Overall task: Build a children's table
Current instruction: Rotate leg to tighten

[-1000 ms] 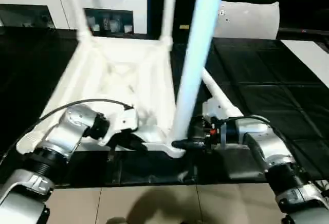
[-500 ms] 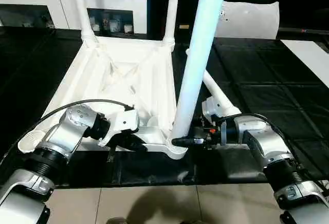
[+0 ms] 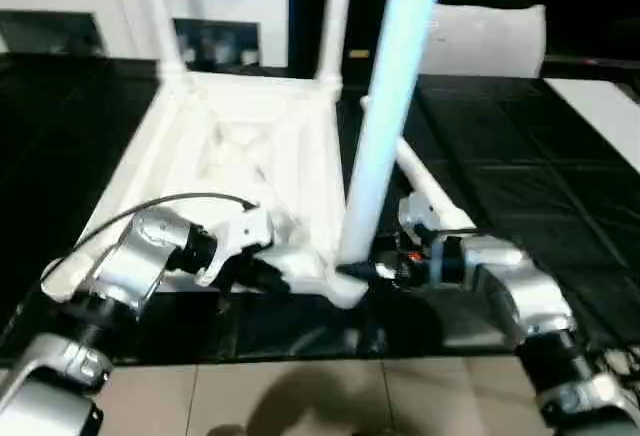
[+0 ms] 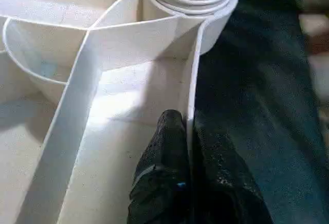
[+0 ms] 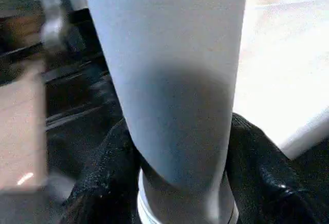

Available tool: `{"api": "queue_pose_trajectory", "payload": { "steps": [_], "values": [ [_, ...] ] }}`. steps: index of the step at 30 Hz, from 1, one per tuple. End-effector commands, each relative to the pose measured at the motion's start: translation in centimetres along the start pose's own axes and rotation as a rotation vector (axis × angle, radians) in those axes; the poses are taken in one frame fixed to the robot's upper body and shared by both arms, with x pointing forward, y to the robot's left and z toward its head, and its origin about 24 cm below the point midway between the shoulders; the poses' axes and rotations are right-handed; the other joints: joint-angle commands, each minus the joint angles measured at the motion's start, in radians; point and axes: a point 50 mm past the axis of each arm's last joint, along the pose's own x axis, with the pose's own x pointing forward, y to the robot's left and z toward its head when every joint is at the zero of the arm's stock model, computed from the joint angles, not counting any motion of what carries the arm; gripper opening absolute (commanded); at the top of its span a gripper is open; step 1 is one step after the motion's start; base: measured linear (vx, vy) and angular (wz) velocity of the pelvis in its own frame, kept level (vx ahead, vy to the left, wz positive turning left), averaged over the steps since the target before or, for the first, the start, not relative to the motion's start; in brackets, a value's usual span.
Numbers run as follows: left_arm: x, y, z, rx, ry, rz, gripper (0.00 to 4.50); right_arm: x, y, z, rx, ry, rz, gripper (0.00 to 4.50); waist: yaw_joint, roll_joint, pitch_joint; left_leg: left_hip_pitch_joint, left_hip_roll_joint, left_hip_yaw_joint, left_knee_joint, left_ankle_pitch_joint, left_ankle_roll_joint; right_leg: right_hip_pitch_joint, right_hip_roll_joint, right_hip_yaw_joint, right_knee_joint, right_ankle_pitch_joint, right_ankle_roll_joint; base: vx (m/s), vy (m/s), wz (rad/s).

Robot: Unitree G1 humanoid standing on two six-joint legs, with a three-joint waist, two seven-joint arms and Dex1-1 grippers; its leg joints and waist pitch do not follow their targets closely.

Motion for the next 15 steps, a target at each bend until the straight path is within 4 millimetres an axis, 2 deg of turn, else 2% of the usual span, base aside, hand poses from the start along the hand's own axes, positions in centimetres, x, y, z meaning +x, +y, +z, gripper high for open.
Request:
{"api": "queue_pose_trajectory", "payload": {
  "steps": [1,3,4,5,6,7,8,9,10,11,12,13,15],
  "values": [
    [0.9,0.1,3.4,-0.068,-0.209,0.151,0.00,3.7,2.2,-1.1,0.094,0.030,0.010,1.98,-0.010,0.003,-0.053,-0.013,-0.013,0.007,-0.066,-0.296,0.000,0.049,-0.061,0.026,-0.129,-0.661,-0.009,0.000,0.000,0.00],
    [1.1,-0.1,3.8,-0.081,-0.227,0.171,0.00,4.3,2.2,-1.0,0.104,0.030,-0.032,1.98,-0.028,0.005,-0.054,-0.020,-0.013,0.005,-0.066,-0.281,0.010,0.050,-0.057,0.023,-0.130,-0.646,-0.001,0.000,0.000,0.00],
    [1.9,-0.6,4.7,-0.118,-0.270,0.230,0.00,5.7,2.1,-0.9,0.128,0.037,-0.153,1.98,-0.037,0.001,-0.054,-0.016,-0.016,0.007,-0.063,-0.281,0.020,0.044,-0.054,0.023,-0.133,-0.640,-0.002,0.000,0.000,0.00],
    [2.1,-0.6,4.9,-0.127,-0.281,0.249,0.00,6.0,2.0,-0.9,0.133,0.041,-0.182,1.98,-0.049,0.002,-0.053,-0.018,-0.016,0.007,-0.064,-0.270,0.022,0.041,-0.054,0.022,-0.131,-0.631,-0.014,0.000,0.000,0.00],
    [2.9,-0.8,6.0,-0.162,-0.328,0.321,0.00,7.1,1.8,-0.7,0.151,0.047,-0.298,1.98,-0.051,0.004,-0.055,-0.019,-0.015,0.006,-0.064,-0.267,0.020,0.044,-0.055,0.021,-0.128,-0.623,-0.017,0.000,0.000,0.00],
    [3.1,-0.9,6.4,-0.171,-0.343,0.343,0.00,7.4,1.6,-0.7,0.156,0.047,-0.333,1.98,-0.063,0.003,-0.058,-0.022,-0.013,0.005,-0.066,-0.257,0.025,0.046,-0.052,0.023,-0.124,-0.585,-0.027,0.000,0.000,0.00],
    [3.4,-0.8,7.0,-0.178,-0.366,0.390,0.00,7.8,1.4,-0.5,0.173,0.045,-0.381,1.98,-0.066,0.005,-0.061,-0.018,-0.010,0.007,-0.066,-0.250,0.034,0.043,-0.052,0.029,-0.121,-0.540,-0.043,0.000,0.000,0.00],
    [3.4,-0.8,7.1,-0.179,-0.370,0.401,0.00,7.8,1.4,-0.5,0.177,0.045,-0.390,1.98,-0.066,0.005,-0.061,-0.018,-0.010,0.007,-0.066,-0.250,0.034,0.043,-0.052,0.029,-0.121,-0.540,-0.043,0.000,0.000,0.00],
    [3.6,-0.7,7.5,-0.183,-0.384,0.432,0.00,8.0,1.3,-0.4,0.187,0.043,-0.419,1.98,-0.063,0.005,-0.068,-0.023,-0.006,0.009,-0.069,-0.204,0.053,0.047,-0.051,0.039,-0.108,-0.430,-0.073,0.000,0.000,0.00],
    [3.7,-0.7,8.0,-0.188,-0.400,0.474,0.00,8.3,1.2,-0.2,0.201,0.034,-0.452,1.98,-0.060,0.001,-0.070,-0.022,-0.004,0.013,-0.069,-0.176,0.068,0.044,-0.048,0.045,-0.098,-0.366,-0.096,0.000,0.000,0.00],
    [3.7,-0.8,8.2,-0.184,-0.399,0.480,0.00,8.4,1.2,-0.1,0.214,0.016,-0.452,1.98,-0.060,0.001,-0.070,-0.024,-0.004,0.014,-0.069,-0.167,0.071,0.045,-0.048,0.047,-0.093,-0.346,-0.108,0.051,0.002,0.07],
    [3.8,-0.8,8.3,-0.181,-0.398,0.484,0.00,8.5,1.3,0.0,0.223,0.003,-0.450,1.98,-0.055,0.002,-0.074,-0.028,-0.004,0.015,-0.068,-0.131,0.080,0.052,-0.050,0.051,-0.085,-0.289,-0.125,0.054,-0.003,0.04],
    [3.8,-0.8,8.3,-0.185,-0.398,0.486,0.00,8.5,1.3,0.2,0.213,-0.006,-0.455,1.98,-0.048,0.003,-0.080,-0.032,-0.002,0.016,-0.063,-0.035,0.110,0.057,-0.049,0.055,-0.064,-0.130,-0.170,0.054,-0.003,0.03]
  ]
}}
